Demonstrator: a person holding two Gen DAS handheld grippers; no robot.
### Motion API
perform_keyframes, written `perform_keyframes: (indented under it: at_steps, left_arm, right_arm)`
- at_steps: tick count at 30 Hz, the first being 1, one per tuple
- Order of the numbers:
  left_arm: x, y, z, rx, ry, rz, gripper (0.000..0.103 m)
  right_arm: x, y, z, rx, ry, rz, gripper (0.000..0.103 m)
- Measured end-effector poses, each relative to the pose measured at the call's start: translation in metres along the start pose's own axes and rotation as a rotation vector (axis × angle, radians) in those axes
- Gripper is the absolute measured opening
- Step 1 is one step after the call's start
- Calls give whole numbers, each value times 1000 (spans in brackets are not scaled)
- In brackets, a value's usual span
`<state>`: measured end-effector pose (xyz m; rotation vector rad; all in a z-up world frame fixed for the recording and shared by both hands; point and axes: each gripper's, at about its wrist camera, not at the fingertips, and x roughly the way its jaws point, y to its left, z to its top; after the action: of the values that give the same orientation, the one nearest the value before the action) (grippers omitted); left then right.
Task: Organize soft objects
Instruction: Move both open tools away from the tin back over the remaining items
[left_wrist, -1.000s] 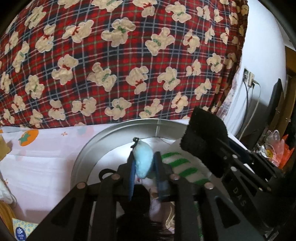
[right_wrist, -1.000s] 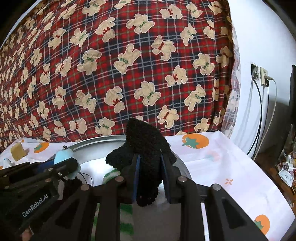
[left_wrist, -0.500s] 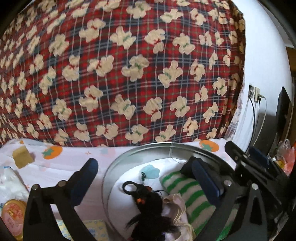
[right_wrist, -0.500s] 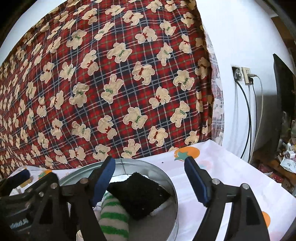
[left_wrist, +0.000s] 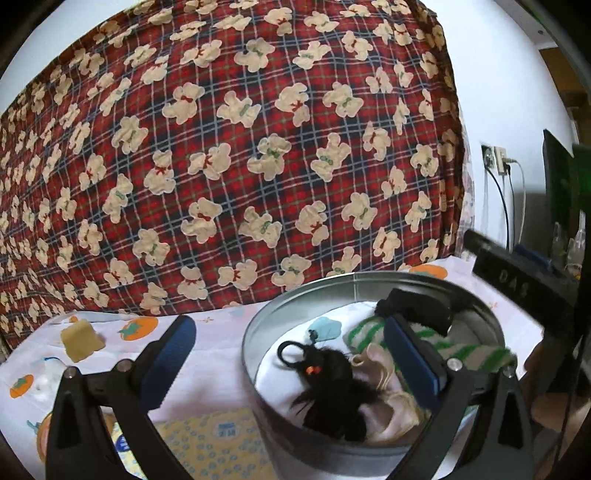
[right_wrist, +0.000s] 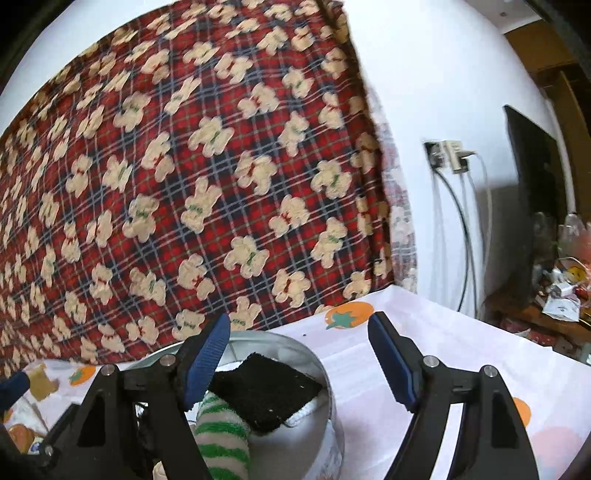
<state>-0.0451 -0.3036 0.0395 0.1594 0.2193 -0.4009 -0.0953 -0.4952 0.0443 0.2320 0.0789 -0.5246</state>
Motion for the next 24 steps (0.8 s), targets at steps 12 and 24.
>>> perform_keyframes:
  at_steps: [12,24]
  left_arm:
    - [-20,13,-13,7,1,-22,103]
    - [-38,39,-22,-32,8,-27,103]
  right_arm:
    - [-32,13,-9,21,-9,-20,79]
    - [-68,31,-14,-11,-89,-26,79]
